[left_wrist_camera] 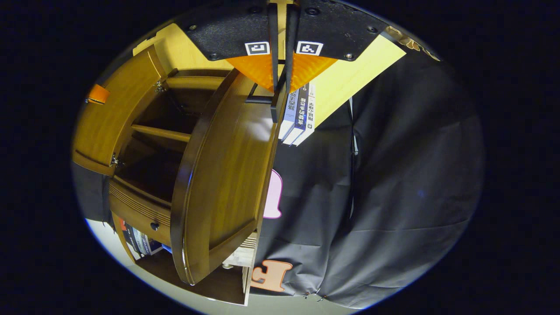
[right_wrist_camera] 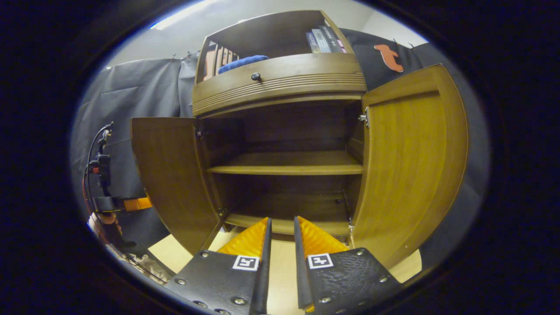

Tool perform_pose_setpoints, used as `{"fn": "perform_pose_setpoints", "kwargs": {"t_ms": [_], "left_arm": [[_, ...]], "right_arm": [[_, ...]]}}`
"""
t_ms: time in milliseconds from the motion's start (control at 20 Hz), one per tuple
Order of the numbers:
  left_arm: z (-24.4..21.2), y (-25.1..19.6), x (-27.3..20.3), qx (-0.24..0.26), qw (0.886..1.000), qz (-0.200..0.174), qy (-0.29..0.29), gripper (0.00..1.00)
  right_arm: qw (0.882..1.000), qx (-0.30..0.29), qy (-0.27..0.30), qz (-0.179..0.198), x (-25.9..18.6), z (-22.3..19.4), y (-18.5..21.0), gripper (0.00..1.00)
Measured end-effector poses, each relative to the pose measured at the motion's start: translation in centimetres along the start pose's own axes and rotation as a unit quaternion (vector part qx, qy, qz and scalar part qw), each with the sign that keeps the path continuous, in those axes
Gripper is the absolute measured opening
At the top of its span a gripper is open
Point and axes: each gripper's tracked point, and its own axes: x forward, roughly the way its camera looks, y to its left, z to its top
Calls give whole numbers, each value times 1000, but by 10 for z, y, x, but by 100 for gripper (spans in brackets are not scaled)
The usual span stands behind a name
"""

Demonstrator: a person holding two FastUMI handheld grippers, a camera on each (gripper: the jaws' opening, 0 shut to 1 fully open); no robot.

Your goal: Open the right door of the double-door shoe cabinet with the right hand, and open the left door with the left hand.

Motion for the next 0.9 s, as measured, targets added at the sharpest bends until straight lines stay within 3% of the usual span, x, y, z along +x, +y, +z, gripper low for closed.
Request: {"fn": "perform_pose_setpoints", "kwargs": {"t_ms": [350,400,450,500,550,900], "left_arm": [[3,19,-6,-7,1000,26,-2,7],[2,22,-7,-9,999,31,-2,0],[3,26,-8,-11,999,35,-2,5],[2,28,-9,-14,999,37,-2,0],[1,31,-10,-17,999,40,-1,5],[0,42,-16,-25,998,64,1,5]], "right_arm": [[1000,1,4,18,11,-2,10,27],[1000,1,5,20,13,-3,11,27],[1000,0,6,23,14,-2,13,27],[1000,0,6,24,14,-2,13,27],[1000,0,6,26,15,-2,14,27],[999,-5,9,33,17,1,16,27]]}}
